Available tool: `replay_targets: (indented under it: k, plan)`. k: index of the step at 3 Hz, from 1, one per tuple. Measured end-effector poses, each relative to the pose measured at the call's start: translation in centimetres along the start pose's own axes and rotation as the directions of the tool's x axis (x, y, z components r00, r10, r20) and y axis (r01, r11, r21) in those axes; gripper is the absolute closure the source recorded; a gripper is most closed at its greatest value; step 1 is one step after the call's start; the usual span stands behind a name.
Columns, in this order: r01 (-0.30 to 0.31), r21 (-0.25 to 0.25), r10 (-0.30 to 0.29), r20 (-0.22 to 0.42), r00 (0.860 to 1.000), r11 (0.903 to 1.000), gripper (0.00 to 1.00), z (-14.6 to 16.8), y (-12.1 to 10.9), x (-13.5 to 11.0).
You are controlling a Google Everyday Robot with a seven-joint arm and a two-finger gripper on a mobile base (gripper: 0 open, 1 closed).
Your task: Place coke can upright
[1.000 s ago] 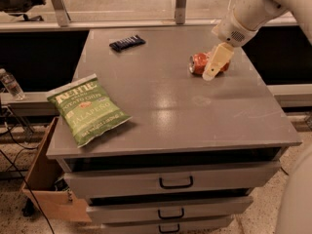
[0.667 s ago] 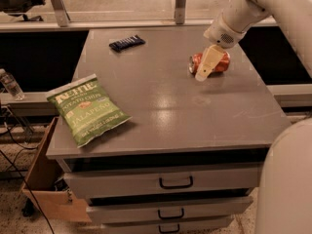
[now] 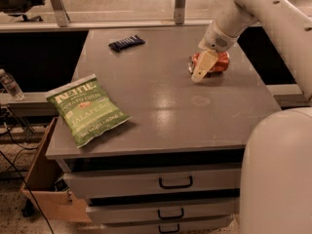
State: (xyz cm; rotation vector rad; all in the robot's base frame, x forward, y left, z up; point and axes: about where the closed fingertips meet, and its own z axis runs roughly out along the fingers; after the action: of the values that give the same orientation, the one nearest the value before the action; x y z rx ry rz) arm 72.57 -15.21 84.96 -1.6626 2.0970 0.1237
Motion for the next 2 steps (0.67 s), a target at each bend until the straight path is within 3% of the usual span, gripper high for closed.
replay_targets:
  k: [2]
  plan:
    - [-0.003, -0.002, 0.003, -0.001, 1.0, 1.0, 0.64, 0.04, -0.22, 0.24]
